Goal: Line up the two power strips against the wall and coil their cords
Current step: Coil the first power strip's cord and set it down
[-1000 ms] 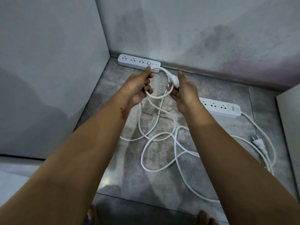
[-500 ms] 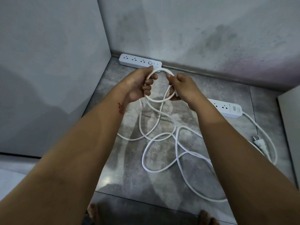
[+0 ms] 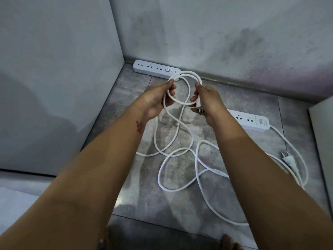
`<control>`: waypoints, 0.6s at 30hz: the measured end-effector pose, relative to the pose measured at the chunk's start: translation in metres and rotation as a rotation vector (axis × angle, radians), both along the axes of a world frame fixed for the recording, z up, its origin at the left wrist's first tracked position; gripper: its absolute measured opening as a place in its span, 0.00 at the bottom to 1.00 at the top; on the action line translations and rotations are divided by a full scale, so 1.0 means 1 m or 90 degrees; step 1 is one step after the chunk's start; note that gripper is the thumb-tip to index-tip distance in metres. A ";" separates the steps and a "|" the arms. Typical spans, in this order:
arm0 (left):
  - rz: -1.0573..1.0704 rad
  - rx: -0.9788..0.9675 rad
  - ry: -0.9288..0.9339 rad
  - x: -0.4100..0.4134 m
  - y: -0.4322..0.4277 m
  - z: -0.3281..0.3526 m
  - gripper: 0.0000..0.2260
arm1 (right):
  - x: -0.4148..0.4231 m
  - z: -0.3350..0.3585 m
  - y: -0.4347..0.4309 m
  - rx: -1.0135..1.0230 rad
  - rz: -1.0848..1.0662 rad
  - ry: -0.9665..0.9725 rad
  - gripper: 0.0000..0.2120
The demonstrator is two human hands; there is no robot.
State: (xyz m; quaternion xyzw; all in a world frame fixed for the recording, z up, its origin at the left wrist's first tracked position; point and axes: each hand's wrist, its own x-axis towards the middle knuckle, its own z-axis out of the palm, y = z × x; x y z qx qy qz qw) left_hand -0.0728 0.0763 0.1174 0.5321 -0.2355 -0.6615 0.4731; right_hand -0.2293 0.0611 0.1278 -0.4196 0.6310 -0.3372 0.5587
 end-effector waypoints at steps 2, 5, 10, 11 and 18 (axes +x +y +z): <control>0.040 0.016 0.026 0.002 -0.004 0.001 0.11 | 0.000 -0.001 0.000 0.026 0.038 -0.022 0.09; 0.042 0.021 0.074 0.005 -0.007 0.002 0.14 | -0.002 -0.001 0.001 0.060 0.060 -0.075 0.04; 0.008 0.015 0.020 0.001 -0.008 0.003 0.15 | -0.003 0.004 0.005 0.103 0.079 -0.144 0.05; -0.012 0.014 0.000 0.001 -0.008 0.003 0.15 | -0.003 0.005 0.005 0.099 0.076 -0.136 0.06; -0.097 0.011 -0.019 -0.003 -0.005 0.006 0.17 | -0.002 0.013 -0.001 0.080 0.067 -0.118 0.12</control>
